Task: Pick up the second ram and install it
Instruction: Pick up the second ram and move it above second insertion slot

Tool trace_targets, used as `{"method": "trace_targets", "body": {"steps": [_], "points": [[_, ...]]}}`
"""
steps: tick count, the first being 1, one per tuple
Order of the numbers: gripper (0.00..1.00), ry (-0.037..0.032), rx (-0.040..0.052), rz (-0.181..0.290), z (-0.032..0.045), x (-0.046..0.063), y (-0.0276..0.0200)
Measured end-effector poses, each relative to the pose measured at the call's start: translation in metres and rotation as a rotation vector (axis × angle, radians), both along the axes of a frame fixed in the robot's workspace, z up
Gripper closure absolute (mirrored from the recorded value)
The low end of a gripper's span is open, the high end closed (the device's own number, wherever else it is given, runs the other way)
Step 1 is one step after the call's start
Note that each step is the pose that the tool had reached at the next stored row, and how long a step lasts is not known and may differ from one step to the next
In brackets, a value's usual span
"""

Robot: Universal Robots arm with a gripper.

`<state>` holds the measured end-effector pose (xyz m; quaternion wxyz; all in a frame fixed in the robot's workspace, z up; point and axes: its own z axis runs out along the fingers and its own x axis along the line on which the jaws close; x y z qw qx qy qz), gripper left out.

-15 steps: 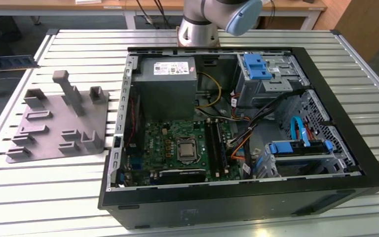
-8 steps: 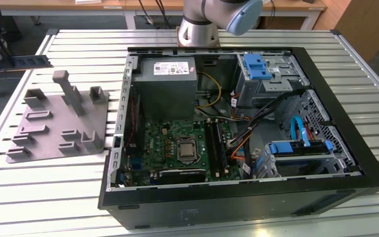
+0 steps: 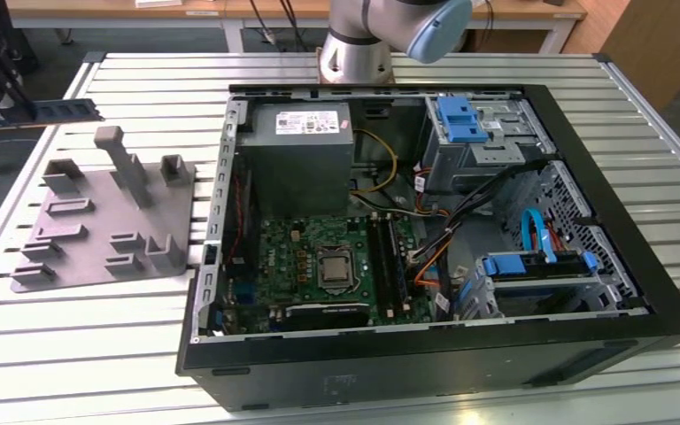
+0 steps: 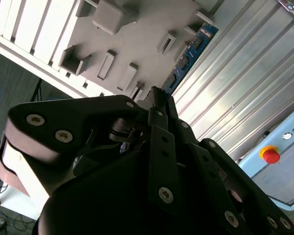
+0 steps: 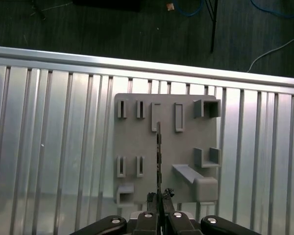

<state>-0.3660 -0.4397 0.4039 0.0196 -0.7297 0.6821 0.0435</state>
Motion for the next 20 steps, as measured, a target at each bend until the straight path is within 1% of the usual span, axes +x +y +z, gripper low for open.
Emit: {"method": "trace_targets", "body": {"steps": [10, 20], "points": [[0.86, 0.0, 0.0, 0.0, 0.0, 0.007, 0.0], [0.86, 0.0, 0.0, 0.0, 0.0, 0.024, 0.0]]}}
